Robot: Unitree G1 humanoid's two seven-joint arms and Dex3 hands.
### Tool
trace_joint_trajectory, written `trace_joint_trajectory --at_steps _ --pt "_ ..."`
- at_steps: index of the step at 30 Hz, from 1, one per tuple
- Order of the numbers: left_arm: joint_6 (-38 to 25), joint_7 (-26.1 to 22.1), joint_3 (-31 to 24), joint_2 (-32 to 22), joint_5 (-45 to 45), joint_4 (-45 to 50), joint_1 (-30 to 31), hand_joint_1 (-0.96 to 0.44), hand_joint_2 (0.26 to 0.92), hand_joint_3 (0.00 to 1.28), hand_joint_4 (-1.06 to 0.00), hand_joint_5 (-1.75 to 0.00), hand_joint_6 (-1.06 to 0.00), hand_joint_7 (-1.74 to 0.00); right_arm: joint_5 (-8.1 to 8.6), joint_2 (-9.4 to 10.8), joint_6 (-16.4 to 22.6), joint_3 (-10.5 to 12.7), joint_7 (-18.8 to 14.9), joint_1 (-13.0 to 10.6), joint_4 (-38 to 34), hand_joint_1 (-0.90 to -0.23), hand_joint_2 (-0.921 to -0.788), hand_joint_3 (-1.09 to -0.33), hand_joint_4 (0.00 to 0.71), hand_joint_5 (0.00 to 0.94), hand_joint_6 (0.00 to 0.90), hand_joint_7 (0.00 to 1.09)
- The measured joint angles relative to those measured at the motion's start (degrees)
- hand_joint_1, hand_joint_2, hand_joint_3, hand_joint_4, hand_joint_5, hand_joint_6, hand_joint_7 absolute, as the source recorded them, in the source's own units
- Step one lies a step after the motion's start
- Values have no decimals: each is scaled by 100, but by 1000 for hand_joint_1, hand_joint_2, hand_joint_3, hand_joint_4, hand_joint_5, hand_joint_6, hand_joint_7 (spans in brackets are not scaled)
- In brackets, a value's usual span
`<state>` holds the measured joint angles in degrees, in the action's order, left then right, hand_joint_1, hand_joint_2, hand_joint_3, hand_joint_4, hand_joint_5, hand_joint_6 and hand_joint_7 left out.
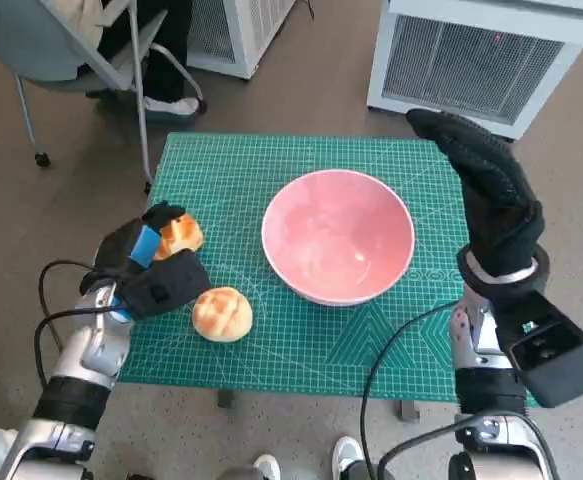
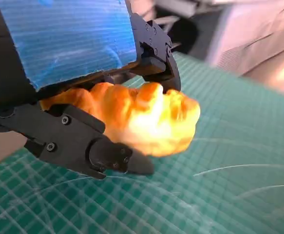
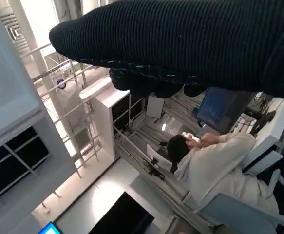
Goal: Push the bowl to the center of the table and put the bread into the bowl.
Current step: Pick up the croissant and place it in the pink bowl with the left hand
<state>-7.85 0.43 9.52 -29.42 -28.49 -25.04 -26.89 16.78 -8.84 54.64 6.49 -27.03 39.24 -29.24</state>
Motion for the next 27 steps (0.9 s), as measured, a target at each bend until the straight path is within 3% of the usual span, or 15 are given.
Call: trace_joint_trajectory --at_steps 5,15,27 --pt "17 -19 -251 -37 88 652 -17 0 921 76 -719 -1110 -577 -1229 55 -1 -39 1 -8 -13 34 -609 -921 -751 262 2 67 546" --pt "47 -34 -486 82 183 1705 -463 0 921 66 -746 -1085 -575 -1227 100 -11 -123 3 -12 -101 134 -611 -921 -752 262 2 60 559" --pt "521 -129 195 722 -53 2182 -1118 -1 920 56 -746 -1040 -598 -1246 83 -24 -176 5 -9 -144 250 -614 -921 -751 262 1 53 573"
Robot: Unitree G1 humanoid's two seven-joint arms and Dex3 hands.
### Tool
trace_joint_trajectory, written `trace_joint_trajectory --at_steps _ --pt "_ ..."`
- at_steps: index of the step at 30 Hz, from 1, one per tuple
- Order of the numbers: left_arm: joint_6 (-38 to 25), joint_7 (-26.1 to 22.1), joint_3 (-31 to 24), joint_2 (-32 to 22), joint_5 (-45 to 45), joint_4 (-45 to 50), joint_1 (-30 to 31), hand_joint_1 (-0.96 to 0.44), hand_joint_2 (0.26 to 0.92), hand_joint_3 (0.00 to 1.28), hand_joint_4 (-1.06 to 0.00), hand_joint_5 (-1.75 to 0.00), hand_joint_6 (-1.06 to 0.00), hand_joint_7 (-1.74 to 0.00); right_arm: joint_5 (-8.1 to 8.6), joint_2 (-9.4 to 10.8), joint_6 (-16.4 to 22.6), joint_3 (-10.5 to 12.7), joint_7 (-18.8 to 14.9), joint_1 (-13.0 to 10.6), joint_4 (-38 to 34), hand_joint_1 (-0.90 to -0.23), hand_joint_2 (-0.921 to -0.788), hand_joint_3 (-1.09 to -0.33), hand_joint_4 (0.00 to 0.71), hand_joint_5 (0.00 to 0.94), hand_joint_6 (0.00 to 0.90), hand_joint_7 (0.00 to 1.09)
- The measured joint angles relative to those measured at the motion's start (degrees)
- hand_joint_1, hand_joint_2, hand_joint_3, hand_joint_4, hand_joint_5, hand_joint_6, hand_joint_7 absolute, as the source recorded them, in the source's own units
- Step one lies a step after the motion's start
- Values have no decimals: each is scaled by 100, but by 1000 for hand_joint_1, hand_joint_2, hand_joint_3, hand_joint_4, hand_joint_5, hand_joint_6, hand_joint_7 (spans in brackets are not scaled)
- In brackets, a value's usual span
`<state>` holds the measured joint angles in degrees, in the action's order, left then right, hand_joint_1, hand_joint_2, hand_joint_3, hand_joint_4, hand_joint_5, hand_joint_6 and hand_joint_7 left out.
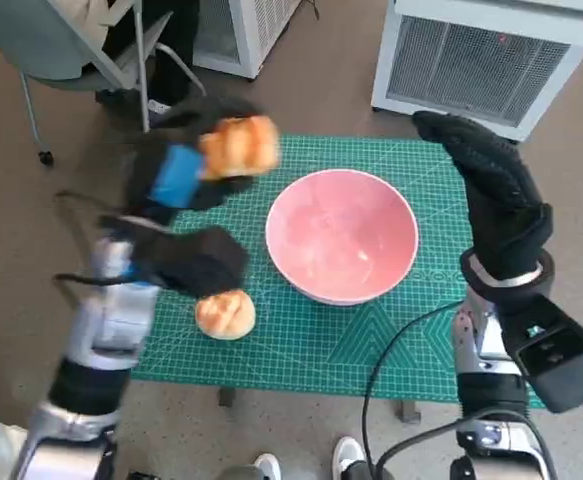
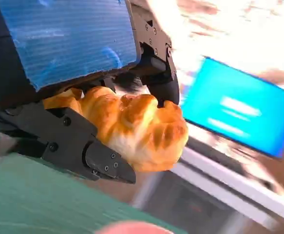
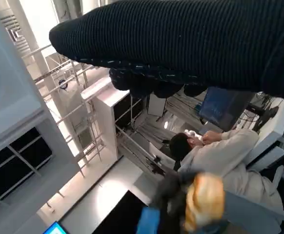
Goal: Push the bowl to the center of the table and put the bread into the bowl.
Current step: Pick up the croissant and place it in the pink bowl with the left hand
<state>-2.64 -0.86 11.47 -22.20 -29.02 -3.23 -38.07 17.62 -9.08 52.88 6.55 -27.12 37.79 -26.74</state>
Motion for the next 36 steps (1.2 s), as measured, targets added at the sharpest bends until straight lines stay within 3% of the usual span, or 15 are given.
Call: trace_joint_trajectory --at_steps 12,18,20,21,22,23,24,26,30,35,36 --pt "1245 -606 577 287 156 -1323 -589 -1 921 89 -690 -1084 -577 -1285 5 -55 -46 1 0 -75 83 -609 -921 -755 260 0 41 583" --pt "1769 -965 768 386 248 -2220 -771 0 921 151 -610 -1191 -515 -1327 4 -112 -72 8 2 -107 164 -608 -921 -758 259 0 36 591" --pt "1927 -1117 816 415 273 -2512 -834 0 921 201 -564 -1275 -451 -1355 3 -119 -82 11 8 -118 187 -607 -921 -759 259 0 33 594" --pt "1974 -1209 836 422 283 -2624 -860 -6 914 215 -519 -1127 -414 -1214 2 -119 -86 11 12 -124 197 -606 -921 -759 259 0 33 595" --pt "2023 -1336 850 428 324 -2744 -892 -18 916 208 -512 -798 -414 -907 -1 -119 -91 11 18 -134 210 -603 -921 -759 259 0 31 598" --pt "2053 -1511 875 424 358 -2858 -928 -40 918 185 -426 -510 -377 -632 -4 -119 -99 11 23 -146 228 -600 -921 -760 258 0 29 600" --pt "2061 -1691 890 422 411 -2946 -960 -48 919 176 -395 -408 -364 -534 -6 -119 -103 11 26 -156 240 -599 -921 -760 258 0 29 601" --pt "2024 -2122 928 401 456 -3084 -1024 -94 910 99 -225 -167 -293 -245 -9 -119 -107 11 36 -171 260 -595 -921 -761 258 0 26 605" --pt "1729 -2958 1006 323 529 -3132 -1103 -154 895 39 -114 -44 -237 -77 -11 -120 -109 14 64 -192 276 -592 -921 -762 257 0 22 611" --pt "1520 -3306 996 262 533 -3093 -1133 -171 893 18 -82 -7 -222 -25 -11 -121 -113 15 68 -203 281 -592 -921 -762 257 0 18 618" --pt "1505 -3325 992 257 533 -3080 -1135 -229 891 15 -59 -5 -201 -17 -11 -121 -115 15 68 -204 282 -591 -921 -762 257 0 17 619"
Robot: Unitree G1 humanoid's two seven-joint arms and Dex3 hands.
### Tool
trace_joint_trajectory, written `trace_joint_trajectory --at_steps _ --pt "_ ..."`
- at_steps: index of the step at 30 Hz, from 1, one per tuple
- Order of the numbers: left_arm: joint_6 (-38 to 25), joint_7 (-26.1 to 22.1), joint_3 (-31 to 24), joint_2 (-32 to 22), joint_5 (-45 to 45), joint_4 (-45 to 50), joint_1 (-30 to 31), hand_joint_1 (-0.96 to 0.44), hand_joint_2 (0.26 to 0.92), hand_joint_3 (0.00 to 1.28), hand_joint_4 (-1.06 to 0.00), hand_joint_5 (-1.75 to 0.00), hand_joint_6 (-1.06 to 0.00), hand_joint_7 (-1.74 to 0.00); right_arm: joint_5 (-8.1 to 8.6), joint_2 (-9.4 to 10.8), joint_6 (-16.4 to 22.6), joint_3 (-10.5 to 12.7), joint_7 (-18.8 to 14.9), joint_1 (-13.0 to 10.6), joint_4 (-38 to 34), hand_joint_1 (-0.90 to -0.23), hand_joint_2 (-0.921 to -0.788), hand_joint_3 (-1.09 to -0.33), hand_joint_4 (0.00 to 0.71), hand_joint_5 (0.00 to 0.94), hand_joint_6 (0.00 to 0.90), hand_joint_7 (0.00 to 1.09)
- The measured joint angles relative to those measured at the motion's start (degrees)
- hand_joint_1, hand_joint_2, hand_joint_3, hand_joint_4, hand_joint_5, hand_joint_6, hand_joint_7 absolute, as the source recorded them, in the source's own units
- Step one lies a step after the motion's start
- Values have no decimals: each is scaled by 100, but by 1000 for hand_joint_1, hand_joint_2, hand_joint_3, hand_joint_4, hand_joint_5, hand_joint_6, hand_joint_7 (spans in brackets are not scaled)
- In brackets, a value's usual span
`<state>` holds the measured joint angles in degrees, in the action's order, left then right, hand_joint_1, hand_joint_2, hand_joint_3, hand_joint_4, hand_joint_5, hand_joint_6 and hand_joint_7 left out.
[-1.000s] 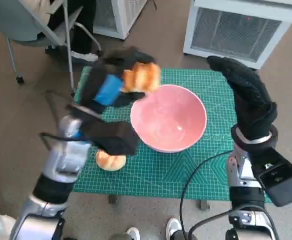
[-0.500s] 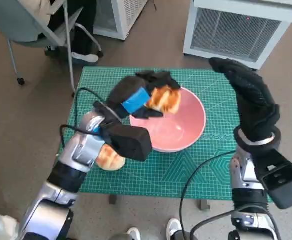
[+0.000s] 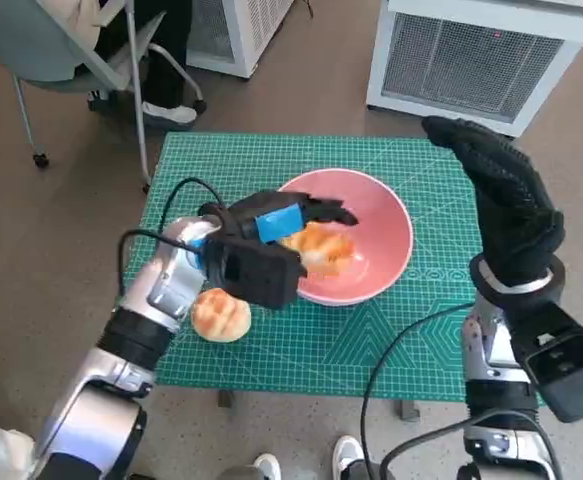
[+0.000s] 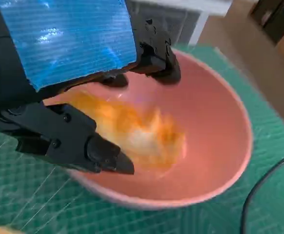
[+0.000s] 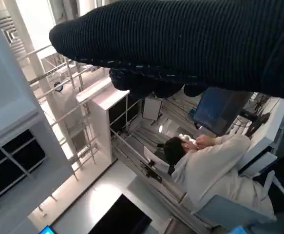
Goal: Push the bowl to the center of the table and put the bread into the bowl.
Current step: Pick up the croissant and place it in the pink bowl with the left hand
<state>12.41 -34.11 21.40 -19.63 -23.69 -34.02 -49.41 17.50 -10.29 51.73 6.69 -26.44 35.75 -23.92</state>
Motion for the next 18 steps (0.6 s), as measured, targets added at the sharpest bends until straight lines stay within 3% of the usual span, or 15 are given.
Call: trace_joint_trajectory --at_steps 5,11,18 --pt "217 190 -210 -130 90 495 169 -349 894 9 -29 -3 -178 -9 -48 10 -3 -10 20 -13 26 -589 -921 -763 257 0 13 624" --pt "923 559 -667 -379 427 1007 473 -357 892 4 -59 -15 -206 -20 -97 19 -28 -16 61 -24 60 -595 -921 -758 257 0 11 629" --pt "1411 634 -1285 -787 1032 1869 1173 -339 873 0 -161 -22 -280 -35 -93 29 -76 -25 65 -63 123 -594 -921 -753 256 0 8 632"
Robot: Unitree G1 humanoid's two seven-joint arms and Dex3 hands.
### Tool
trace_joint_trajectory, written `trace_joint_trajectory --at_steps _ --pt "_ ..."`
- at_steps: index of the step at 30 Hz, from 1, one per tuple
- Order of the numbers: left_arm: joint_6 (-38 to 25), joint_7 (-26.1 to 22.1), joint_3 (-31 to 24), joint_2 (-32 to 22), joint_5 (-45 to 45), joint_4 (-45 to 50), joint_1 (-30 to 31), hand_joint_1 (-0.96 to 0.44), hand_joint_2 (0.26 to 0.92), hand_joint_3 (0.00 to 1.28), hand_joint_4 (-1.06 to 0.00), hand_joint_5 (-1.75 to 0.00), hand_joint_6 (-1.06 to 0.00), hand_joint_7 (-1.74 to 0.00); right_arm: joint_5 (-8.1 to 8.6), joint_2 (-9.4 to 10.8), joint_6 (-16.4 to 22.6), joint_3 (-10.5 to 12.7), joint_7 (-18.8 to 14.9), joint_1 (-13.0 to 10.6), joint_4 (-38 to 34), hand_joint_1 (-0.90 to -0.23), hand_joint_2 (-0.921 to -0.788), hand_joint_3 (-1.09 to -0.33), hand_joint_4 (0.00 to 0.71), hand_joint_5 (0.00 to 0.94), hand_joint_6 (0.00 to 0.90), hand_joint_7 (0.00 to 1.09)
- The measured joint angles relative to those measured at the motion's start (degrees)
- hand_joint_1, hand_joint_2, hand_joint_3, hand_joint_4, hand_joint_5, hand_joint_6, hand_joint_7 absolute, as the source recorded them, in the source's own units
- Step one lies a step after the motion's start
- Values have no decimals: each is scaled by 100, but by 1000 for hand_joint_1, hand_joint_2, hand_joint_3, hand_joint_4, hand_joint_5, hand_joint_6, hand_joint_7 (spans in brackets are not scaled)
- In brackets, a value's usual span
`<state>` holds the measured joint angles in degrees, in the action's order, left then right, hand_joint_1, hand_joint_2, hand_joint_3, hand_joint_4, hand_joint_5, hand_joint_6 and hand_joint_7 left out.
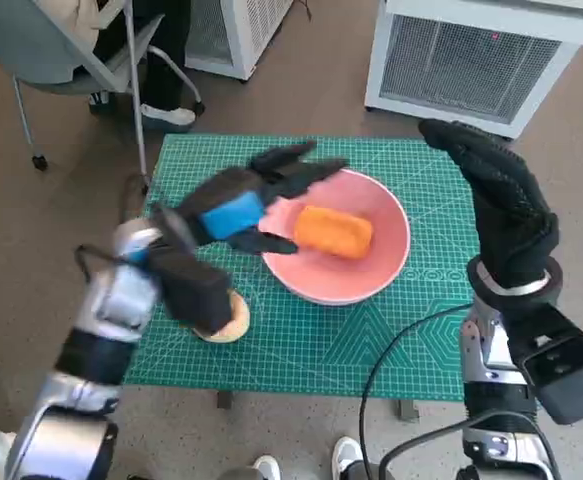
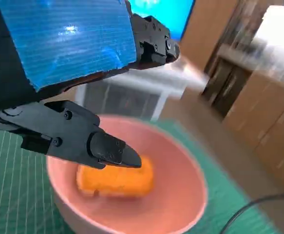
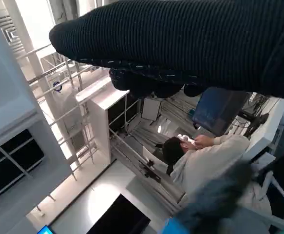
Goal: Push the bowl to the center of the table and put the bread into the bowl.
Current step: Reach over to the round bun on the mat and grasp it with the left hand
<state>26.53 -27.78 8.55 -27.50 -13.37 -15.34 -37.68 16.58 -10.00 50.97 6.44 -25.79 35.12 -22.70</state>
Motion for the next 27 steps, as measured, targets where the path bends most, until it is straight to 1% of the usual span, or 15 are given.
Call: trace_joint_trajectory --at_steps 7,12,14,22,27 --pt "277 63 -629 -469 282 886 871 -357 866 1 -244 -16 -361 -48 27 5 -72 -10 -1 -56 113 -590 -921 -752 255 0 3 639" --pt "345 17 -989 -841 497 1148 1437 -356 872 3 -263 -12 -381 -46 128 3 -120 -13 -8 -74 174 -587 -921 -752 254 0 0 644" --pt "349 -27 -1089 -955 560 1194 1638 -357 874 4 -266 -11 -385 -44 137 -2 -132 -14 -14 -76 181 -588 -921 -751 254 0 0 645" --pt "361 -186 -1203 -1214 651 1293 2337 -391 877 2 -270 -4 -401 -34 168 2 -159 -24 -89 -65 138 -592 -921 -750 255 0 -1 648" --pt "360 -246 -1182 -1276 634 1313 2586 -391 877 1 -271 -2 -406 -27 175 4 -160 -23 -132 -57 71 -597 -921 -749 256 1 0 648"
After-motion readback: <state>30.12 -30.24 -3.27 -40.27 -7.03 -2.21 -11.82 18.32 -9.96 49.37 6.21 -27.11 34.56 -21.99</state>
